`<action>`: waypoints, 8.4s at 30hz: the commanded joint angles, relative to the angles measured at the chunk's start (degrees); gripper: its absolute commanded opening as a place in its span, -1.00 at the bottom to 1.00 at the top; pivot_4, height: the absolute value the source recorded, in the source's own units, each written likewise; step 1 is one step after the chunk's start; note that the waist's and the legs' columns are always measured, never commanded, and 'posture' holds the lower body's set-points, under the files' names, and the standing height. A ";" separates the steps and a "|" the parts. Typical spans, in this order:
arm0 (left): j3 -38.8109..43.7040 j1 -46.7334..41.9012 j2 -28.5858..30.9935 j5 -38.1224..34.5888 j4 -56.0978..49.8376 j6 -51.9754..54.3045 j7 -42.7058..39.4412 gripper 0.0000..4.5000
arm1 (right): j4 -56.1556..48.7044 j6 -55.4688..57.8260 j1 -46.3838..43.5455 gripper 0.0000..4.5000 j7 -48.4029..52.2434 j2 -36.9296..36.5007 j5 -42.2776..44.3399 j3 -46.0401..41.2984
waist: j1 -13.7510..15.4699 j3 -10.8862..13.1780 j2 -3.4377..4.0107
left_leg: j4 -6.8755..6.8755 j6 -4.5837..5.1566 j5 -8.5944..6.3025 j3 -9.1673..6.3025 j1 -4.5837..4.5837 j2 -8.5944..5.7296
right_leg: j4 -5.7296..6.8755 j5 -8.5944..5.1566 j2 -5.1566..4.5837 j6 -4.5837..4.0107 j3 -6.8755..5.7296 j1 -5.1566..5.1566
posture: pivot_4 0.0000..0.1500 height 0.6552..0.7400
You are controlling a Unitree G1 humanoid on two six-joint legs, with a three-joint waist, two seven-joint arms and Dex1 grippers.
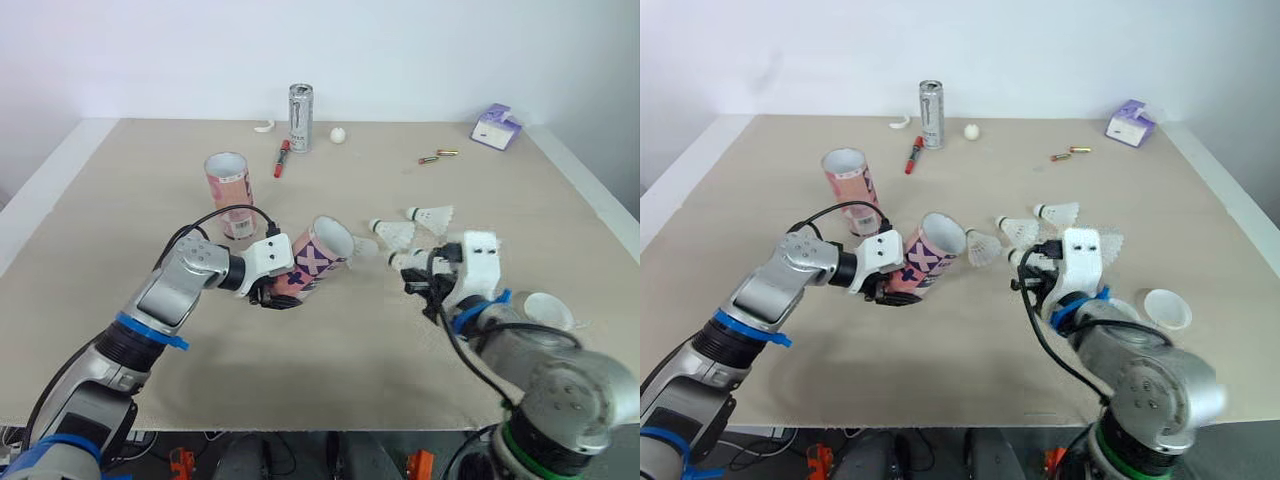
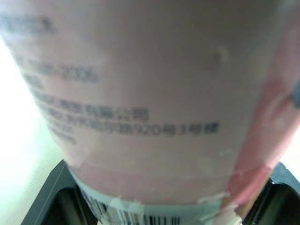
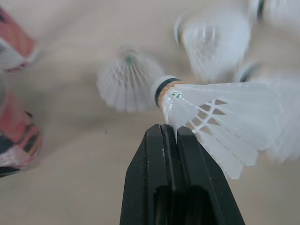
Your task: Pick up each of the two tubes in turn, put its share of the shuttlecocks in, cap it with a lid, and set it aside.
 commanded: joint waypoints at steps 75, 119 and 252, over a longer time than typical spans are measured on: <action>2.58 -1.79 8.28 2.63 8.47 -13.51 -8.38 0.42 | 29.27 -34.68 -3.55 0.95 5.19 15.18 -18.14 20.45 | -0.77 -0.07 0.01 | 0.36 0.14 0.25 0.01 -0.03 0.20 | 0.18 0.33 0.33 0.00 0.14 -0.03 | 1.00 1.00; 1.59 -1.97 2.68 2.39 8.95 -11.95 -7.55 0.42 | 19.43 -41.54 -19.59 -0.99 24.81 -15.37 -15.75 23.23 | 0.35 0.01 0.15 | 0.32 0.31 0.16 -0.07 -0.19 -0.21 | -0.06 0.24 -0.06 0.35 0.10 0.06 | 1.00 1.00; -1.20 -8.12 -9.45 3.92 14.17 -12.21 -5.86 0.42 | 21.53 -79.85 -16.26 -0.85 58.34 -42.39 -31.07 31.62 | 1.53 0.02 0.16 | 0.65 0.76 0.08 -0.03 -0.50 -0.26 | -0.32 0.47 0.01 0.44 0.26 -0.01 | 1.00 1.00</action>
